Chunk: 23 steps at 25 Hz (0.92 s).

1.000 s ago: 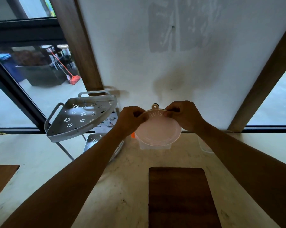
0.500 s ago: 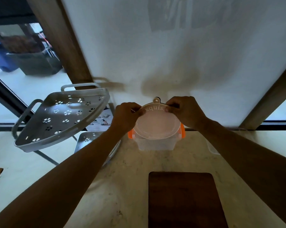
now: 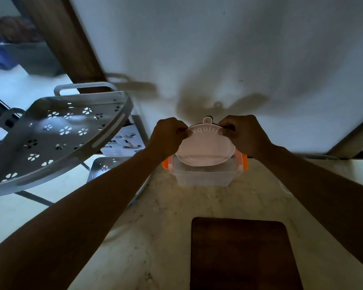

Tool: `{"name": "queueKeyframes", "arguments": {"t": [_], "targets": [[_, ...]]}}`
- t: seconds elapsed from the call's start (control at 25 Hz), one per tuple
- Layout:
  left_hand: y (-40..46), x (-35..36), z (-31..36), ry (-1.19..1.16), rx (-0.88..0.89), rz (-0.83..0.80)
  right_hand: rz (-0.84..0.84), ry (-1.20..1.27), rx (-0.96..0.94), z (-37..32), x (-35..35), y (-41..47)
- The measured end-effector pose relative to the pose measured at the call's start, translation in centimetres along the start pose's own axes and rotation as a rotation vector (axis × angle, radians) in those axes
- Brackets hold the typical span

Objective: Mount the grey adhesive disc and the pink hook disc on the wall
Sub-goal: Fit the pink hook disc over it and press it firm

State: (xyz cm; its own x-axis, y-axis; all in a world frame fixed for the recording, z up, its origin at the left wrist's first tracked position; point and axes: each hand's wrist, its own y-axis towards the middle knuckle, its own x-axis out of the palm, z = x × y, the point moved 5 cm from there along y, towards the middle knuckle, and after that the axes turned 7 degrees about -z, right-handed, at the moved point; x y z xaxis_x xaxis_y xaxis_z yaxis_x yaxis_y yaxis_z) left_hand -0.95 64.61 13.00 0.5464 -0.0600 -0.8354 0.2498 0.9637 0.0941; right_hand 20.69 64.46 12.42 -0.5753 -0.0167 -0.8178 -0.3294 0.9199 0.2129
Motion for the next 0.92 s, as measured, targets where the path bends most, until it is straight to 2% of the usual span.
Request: {"name": "queueKeyframes", "arguments": {"t": [0.24, 0.48, 0.68, 0.92], "targets": [[2.4, 4.3, -2.2, 0.009, 0.001, -0.100, -0.040, 0.011, 0.064, 3.9, 3.1, 1.1], [3.1, 6.0, -3.3, 0.062, 0.056, -0.098, -0.045, -0.008, 0.049, 5.2, 4.2, 1.6], [3.4, 6.3, -3.2, 0.074, 0.070, -0.053, -0.008, -0.045, -0.010, 4.9, 4.4, 2.5], [3.2, 6.9, -4.4, 0.076, 0.098, 0.080, 0.038, -0.024, -0.003, 4.9, 5.1, 2.5]]}}
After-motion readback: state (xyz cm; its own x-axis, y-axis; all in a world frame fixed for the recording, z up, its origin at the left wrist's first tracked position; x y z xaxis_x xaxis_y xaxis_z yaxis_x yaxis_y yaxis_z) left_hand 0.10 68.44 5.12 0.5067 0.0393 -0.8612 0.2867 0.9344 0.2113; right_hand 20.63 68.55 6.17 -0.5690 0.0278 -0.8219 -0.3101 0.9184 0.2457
